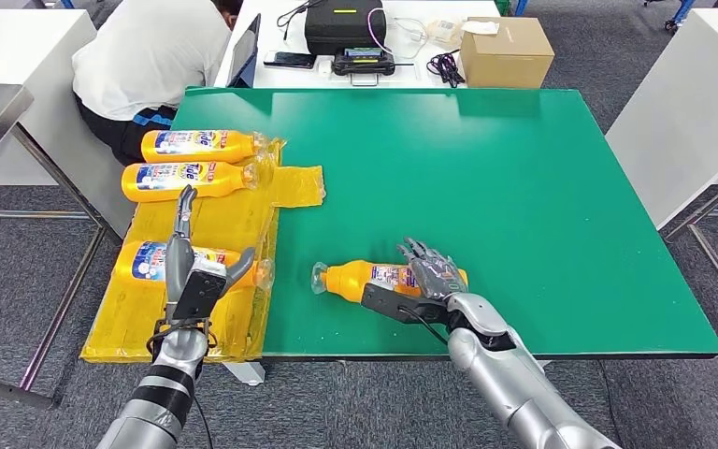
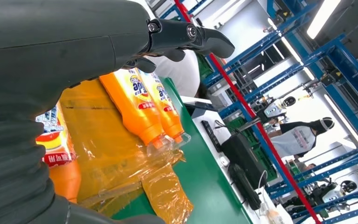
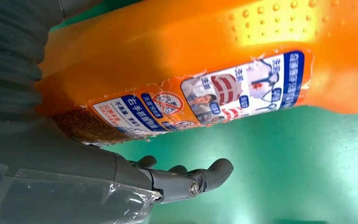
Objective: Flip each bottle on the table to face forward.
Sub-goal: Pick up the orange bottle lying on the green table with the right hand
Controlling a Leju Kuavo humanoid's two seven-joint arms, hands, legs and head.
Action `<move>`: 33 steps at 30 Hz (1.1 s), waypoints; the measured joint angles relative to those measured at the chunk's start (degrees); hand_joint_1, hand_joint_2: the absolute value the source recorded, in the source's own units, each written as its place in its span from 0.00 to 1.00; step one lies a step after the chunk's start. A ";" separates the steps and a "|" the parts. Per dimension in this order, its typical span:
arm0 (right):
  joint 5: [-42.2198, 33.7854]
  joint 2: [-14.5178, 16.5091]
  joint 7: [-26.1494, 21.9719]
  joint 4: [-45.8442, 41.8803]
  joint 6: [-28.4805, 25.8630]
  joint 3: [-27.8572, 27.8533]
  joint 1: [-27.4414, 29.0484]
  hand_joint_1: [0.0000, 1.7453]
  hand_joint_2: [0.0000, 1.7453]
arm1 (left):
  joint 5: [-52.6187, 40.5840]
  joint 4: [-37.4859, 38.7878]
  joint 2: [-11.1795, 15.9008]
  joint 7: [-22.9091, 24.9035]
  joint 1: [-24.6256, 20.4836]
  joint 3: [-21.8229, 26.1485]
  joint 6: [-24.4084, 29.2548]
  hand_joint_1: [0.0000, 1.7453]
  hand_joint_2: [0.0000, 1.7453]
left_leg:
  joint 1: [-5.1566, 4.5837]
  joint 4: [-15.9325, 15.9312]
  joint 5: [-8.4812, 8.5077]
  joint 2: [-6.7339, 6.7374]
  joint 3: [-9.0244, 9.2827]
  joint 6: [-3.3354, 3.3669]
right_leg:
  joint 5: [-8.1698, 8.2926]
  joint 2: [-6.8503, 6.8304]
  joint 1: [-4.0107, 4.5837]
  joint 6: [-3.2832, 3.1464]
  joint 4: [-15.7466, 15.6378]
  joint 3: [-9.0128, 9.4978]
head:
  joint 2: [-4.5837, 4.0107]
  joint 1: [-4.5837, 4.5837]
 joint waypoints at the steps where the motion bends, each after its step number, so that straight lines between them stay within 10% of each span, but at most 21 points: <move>1: -0.03 -0.02 -0.01 0.39 0.11 0.21 -0.30 0.30 1.00 | 0.05 0.22 -0.03 -0.02 -0.09 -0.06 0.01 0.00 1.00 | 0.00 0.00 0.00 0.01 0.01 0.00 | 0.00 0.01 0.00 0.00 0.00 0.00 | 0.00 0.00; 3: -0.16 -0.15 0.04 0.98 0.54 0.74 -0.85 0.74 1.00 | 0.31 0.62 -0.04 -0.06 -0.20 -0.23 0.01 0.00 1.00 | 0.00 0.00 0.00 0.06 0.03 0.00 | 0.01 0.04 0.00 0.00 0.00 0.00 | 0.00 -0.01; 6: -0.86 -0.65 0.29 1.63 2.17 1.84 -1.78 0.97 1.00 | 0.79 1.30 -0.12 -0.17 -0.46 -0.44 0.01 0.00 1.00 | 0.00 0.00 0.00 0.10 0.07 0.00 | 0.02 0.07 0.00 0.01 0.00 0.02 | 0.00 -0.01; 18: -7.58 -3.48 -0.93 2.62 3.47 5.36 -3.51 1.00 1.00 | 3.05 4.34 -0.56 -0.83 -1.82 -1.56 0.06 0.00 1.00 | -0.02 0.01 0.00 0.05 0.34 0.04 | 0.02 0.06 0.00 0.03 -0.07 0.34 | 0.00 -0.01; 25: -8.51 -3.05 -2.17 -1.95 -6.46 3.34 1.31 1.00 1.00 | 4.55 4.37 -0.66 -0.50 -1.13 -2.21 -1.37 0.00 1.00 | -0.01 0.00 -0.02 0.02 0.31 0.03 | 0.01 0.06 0.00 0.04 -0.07 0.36 | 0.00 0.01; 33: -4.34 4.73 -6.66 -19.67 -26.01 -7.90 14.25 1.00 1.00 | 10.42 -2.69 -1.63 5.02 4.33 -2.00 -11.14 0.00 1.00 | 0.02 0.00 -0.01 0.00 -0.22 0.01 | -0.01 0.05 0.02 0.05 0.00 -0.18 | 0.00 -0.02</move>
